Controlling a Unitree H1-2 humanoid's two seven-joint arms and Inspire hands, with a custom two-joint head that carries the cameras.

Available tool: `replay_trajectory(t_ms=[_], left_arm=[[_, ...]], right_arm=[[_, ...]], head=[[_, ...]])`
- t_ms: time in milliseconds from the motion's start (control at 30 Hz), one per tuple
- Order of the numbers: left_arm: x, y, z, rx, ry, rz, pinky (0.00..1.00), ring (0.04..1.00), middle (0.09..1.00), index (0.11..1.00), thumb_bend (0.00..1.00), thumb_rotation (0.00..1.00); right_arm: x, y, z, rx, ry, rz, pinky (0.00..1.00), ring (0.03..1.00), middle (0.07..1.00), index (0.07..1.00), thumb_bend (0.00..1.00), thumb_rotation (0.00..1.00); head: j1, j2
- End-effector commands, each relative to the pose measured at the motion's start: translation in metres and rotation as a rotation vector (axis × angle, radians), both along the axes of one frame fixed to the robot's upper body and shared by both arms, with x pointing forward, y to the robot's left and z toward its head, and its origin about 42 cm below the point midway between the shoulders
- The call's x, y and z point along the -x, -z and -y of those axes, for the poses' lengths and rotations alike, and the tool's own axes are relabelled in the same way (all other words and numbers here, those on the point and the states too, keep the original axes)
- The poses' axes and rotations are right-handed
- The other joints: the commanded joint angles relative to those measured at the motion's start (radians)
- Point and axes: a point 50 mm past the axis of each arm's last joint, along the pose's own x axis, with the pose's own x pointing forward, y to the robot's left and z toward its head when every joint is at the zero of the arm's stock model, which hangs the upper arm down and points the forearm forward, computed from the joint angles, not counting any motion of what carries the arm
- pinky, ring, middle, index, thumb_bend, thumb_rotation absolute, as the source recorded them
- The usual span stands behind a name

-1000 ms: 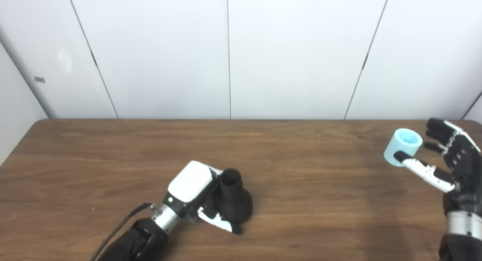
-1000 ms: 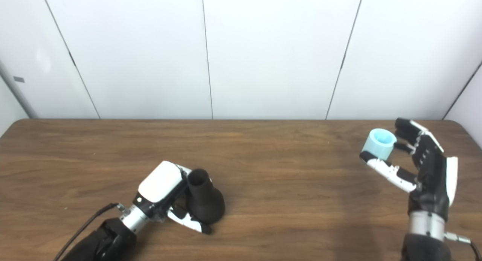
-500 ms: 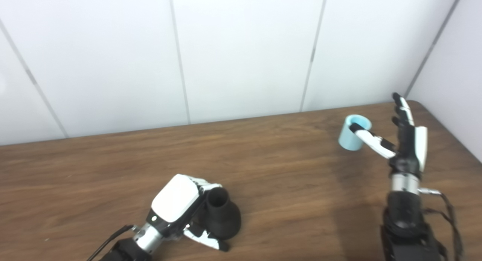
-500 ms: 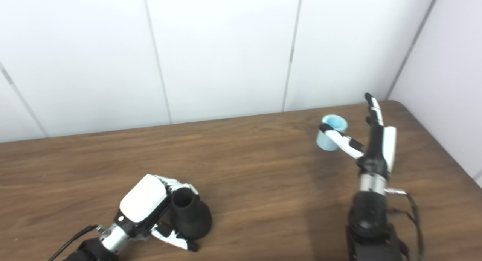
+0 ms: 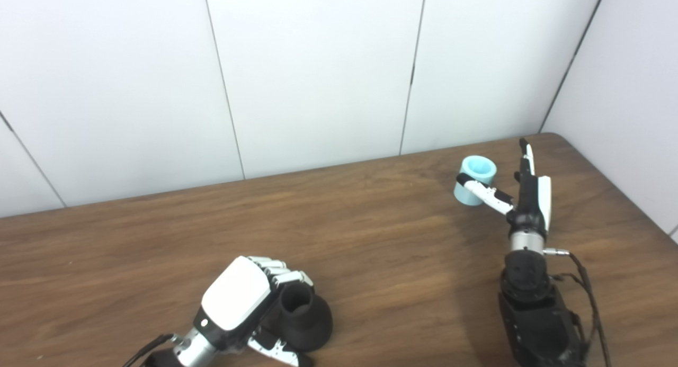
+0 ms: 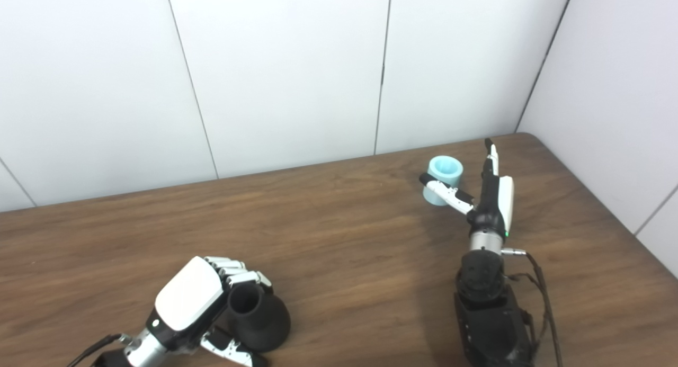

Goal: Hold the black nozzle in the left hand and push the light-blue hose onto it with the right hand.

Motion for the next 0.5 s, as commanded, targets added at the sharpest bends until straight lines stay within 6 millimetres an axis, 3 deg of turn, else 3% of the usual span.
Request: replay_trajectory(t_ms=[0, 267, 467], left_arm=[[0.038, 0.046, -0.008, 0.004, -0.008, -0.132, 0.35, 0.456, 0.48, 0.492, 0.52, 0.0], [0.038, 0.046, -0.012, 0.0, -0.007, -0.135, 0.36, 0.455, 0.479, 0.493, 0.52, 0.0], [0.038, 0.047, -0.016, -0.007, -0.014, -0.137, 0.36, 0.452, 0.482, 0.489, 0.52, 0.0]], right_arm=[[-0.011, -0.024, 0.009, 0.024, -0.009, 0.091, 0.93, 0.973, 0.99, 0.981, 0.99, 0.39], [-0.02, -0.008, 0.015, -0.116, -0.015, 0.081, 0.91, 0.951, 0.966, 0.965, 1.0, 0.33], [-0.022, -0.001, 0.017, -0.106, -0.032, 0.026, 0.89, 0.945, 0.963, 0.942, 0.99, 0.33]], head=[[-0.002, 0.001], [-0.008, -0.001], [-0.002, 0.002]])
